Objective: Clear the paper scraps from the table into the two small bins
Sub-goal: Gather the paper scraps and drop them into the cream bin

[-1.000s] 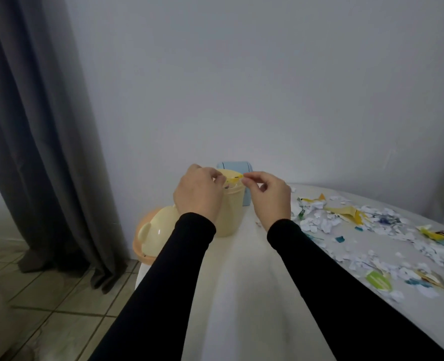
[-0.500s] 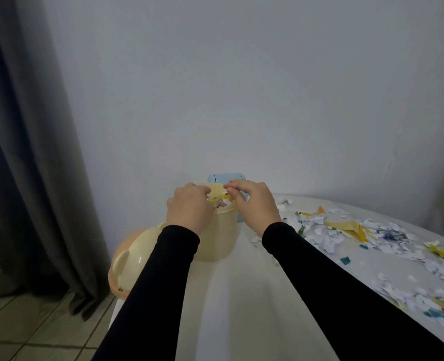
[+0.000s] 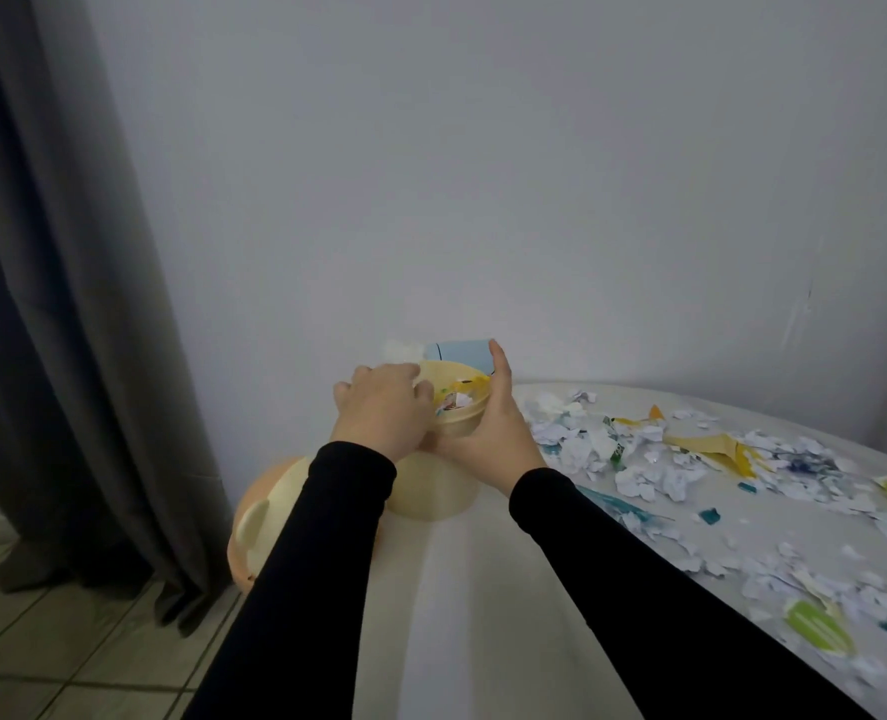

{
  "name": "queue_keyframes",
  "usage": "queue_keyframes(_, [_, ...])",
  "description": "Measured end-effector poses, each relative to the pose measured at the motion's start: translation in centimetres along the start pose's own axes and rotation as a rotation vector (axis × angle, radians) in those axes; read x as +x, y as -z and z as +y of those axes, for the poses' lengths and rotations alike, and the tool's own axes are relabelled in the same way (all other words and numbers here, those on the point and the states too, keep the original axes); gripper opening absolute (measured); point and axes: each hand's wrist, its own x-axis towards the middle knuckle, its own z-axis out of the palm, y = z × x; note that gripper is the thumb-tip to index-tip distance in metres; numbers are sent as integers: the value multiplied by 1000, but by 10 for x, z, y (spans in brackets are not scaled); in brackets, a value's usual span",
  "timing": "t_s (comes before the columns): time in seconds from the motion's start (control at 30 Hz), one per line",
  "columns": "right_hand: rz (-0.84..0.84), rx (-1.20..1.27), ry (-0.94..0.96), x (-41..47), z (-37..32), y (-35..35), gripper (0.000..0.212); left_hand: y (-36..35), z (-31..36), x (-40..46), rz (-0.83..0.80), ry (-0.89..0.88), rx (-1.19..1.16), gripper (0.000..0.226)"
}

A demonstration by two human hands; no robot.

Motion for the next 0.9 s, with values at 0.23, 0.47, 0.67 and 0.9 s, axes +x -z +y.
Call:
queue_keyframes(0.23, [20,16,24,-8,6,4,124,-14,17,1,-138,-87,-53,51])
queue_keyframes(0.47, [10,34,-10,-10,5,6,137,5,37,28,-353,-81,176,31])
queue_keyframes(0.67, [29,45,-22,-12,6,4,140,-9,37,43,-554,51,340,45])
queue_keyframes(0.9, [-33,42,-92,-8,4,7,143,13,28,31,-282,26,119,32])
